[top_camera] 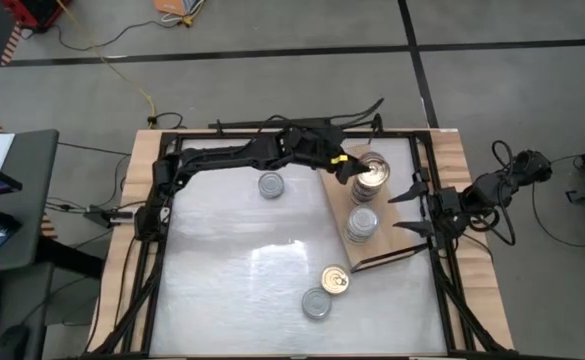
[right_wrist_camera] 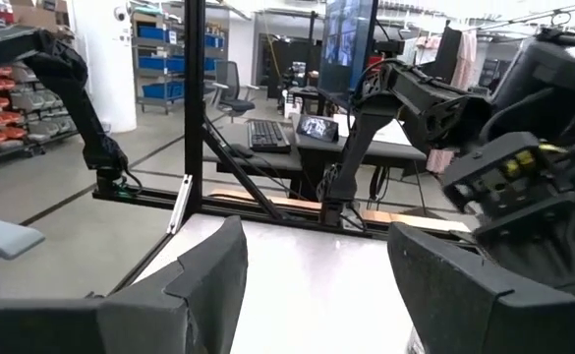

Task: Stack canned seafood by type on shelf
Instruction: Stack the blue tuna can on top of the other blue tuna can on the shelf

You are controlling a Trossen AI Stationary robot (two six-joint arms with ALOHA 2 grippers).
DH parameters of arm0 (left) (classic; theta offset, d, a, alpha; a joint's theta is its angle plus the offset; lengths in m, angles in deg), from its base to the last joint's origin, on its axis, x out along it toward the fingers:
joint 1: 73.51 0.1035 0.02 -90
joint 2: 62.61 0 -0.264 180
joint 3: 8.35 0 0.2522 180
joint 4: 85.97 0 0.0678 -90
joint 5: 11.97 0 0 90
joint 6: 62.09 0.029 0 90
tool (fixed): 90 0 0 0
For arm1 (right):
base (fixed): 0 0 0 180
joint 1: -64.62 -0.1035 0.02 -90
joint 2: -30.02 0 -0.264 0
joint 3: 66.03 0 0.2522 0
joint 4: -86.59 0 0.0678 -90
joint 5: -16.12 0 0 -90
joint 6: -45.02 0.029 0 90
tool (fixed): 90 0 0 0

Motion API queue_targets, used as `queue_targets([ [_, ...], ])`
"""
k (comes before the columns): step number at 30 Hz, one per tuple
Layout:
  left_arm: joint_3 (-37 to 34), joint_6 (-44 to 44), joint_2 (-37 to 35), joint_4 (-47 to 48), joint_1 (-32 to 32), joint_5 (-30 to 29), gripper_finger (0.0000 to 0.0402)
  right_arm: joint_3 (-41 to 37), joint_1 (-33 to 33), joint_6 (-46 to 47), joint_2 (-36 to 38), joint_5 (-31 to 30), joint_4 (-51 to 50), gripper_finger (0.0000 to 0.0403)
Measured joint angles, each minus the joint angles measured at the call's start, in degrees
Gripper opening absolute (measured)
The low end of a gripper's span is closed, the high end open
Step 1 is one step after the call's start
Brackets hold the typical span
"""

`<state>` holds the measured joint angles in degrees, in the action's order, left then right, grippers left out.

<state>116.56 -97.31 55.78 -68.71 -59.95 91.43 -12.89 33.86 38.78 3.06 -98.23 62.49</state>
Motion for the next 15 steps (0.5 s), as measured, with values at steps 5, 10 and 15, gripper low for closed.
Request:
queue_targets([
  [5, 0.0, 0.5, 0.7, -1.6, -1.5, -4.2, 0.0197, 0.0, 0.0, -1.3, 0.0, 0.0, 1.0, 0.0272],
  [10, 0.0, 0.4, 1.3, -1.9, -2.1, -7.5, 0.0197, 0.0, 0.0, -4.3, -0.1, 0.4, 2.8, 0.0272],
  [15, 0.0, -2.4, 3.2, -5.4, -1.9, -9.5, 0.0197, 0.0, 0.0, -6.8, -0.4, 0.9, 4.0, 0.0272],
])
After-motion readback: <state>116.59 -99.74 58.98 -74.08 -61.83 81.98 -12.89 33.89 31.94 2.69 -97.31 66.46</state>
